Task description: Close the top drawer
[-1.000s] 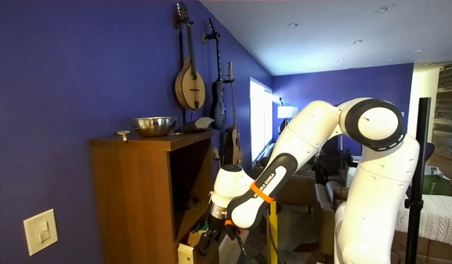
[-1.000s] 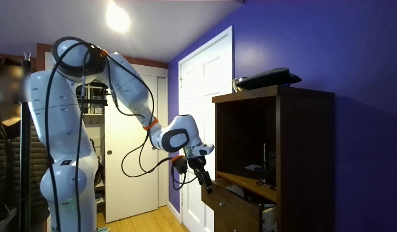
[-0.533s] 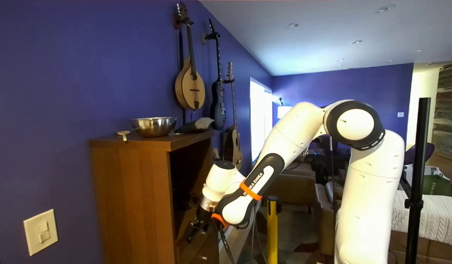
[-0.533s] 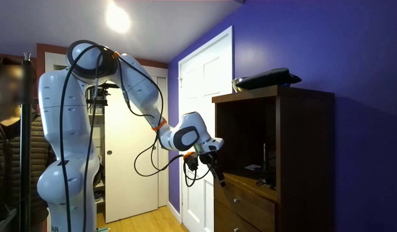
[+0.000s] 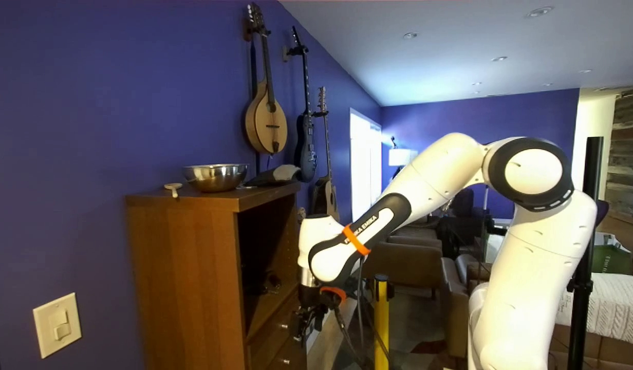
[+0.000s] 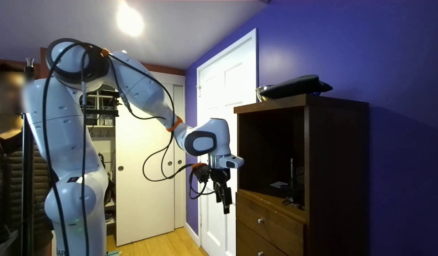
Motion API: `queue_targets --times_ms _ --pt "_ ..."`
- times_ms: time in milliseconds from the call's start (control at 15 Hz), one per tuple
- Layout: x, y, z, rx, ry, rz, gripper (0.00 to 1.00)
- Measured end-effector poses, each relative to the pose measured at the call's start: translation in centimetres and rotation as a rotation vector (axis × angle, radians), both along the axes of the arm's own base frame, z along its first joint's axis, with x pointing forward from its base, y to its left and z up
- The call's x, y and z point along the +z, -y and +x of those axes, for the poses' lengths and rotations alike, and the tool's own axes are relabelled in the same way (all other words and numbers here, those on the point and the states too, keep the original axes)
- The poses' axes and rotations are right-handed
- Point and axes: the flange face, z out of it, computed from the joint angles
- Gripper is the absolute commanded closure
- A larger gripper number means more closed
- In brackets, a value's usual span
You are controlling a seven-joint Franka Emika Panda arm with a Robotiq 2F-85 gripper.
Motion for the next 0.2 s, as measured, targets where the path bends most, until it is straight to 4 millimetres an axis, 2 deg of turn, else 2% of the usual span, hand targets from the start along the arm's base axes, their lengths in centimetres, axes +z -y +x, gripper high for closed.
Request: queue_targets --times_ms 200 --pt "1.9 0.9 -2.4 0.054 -0.022 0.035 0.0"
